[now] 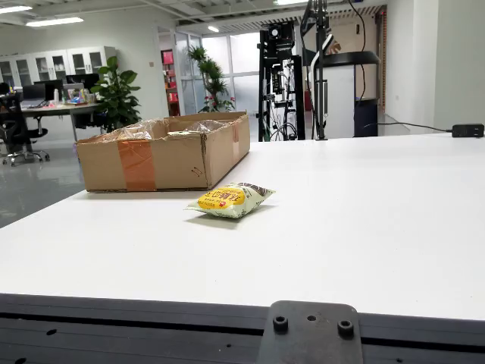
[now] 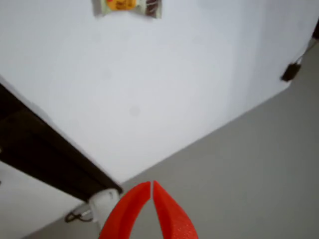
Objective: Grasp a snack and put it in the bin.
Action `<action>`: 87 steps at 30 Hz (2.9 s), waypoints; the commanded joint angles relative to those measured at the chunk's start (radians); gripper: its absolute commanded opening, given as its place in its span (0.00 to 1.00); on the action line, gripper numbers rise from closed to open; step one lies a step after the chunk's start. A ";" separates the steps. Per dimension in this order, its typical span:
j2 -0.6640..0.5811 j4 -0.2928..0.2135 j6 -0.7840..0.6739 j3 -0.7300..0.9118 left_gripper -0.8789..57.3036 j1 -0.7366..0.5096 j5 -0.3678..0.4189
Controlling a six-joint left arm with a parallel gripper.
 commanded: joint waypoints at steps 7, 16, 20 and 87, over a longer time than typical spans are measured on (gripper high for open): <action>0.050 0.023 -0.399 -0.010 0.08 0.059 0.006; 0.185 0.084 -0.724 -0.150 0.29 0.082 0.197; 0.275 0.094 -0.824 -0.233 0.46 0.087 0.262; 1.105 0.092 -0.824 -0.941 0.86 0.278 0.434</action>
